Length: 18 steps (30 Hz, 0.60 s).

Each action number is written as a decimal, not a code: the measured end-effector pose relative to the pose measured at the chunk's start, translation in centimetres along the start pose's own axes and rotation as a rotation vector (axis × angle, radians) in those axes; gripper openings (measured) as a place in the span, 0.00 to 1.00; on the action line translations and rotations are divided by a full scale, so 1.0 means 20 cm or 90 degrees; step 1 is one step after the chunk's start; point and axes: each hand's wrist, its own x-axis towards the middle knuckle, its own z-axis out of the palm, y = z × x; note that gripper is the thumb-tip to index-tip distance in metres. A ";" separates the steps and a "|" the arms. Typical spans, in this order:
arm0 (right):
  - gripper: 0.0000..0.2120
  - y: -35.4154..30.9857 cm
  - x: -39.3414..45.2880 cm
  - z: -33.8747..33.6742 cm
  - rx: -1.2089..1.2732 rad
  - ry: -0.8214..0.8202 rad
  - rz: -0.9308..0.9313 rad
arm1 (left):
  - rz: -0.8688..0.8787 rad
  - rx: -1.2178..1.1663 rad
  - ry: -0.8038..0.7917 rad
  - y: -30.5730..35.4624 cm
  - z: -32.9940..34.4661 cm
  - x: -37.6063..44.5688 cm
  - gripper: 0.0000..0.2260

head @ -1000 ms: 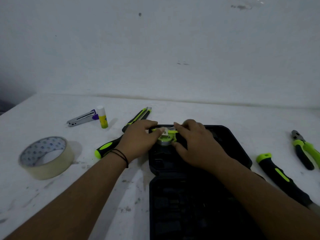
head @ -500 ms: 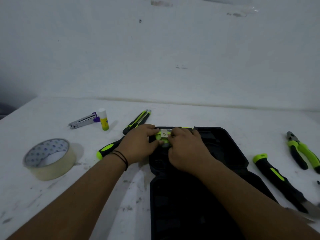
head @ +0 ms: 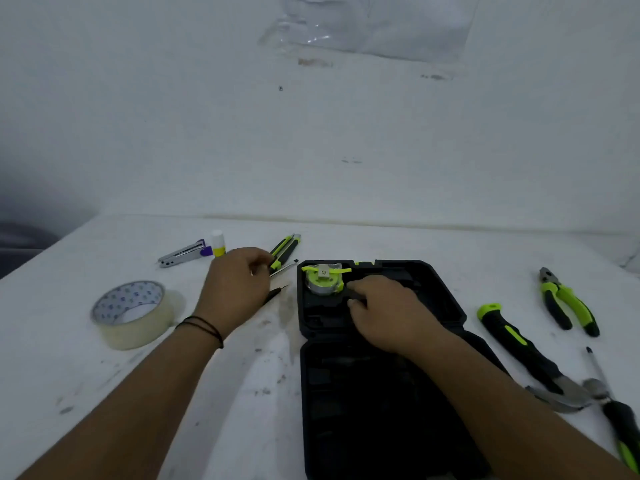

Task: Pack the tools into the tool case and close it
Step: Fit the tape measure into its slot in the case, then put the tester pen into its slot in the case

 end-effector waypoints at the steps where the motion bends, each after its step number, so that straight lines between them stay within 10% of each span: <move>1: 0.15 -0.01 -0.02 -0.02 0.007 0.017 0.005 | -0.026 -0.004 0.020 -0.02 -0.04 -0.02 0.11; 18: 0.12 -0.22 -0.06 0.13 0.103 0.143 0.009 | 0.129 0.379 -0.023 -0.20 0.06 -0.10 0.06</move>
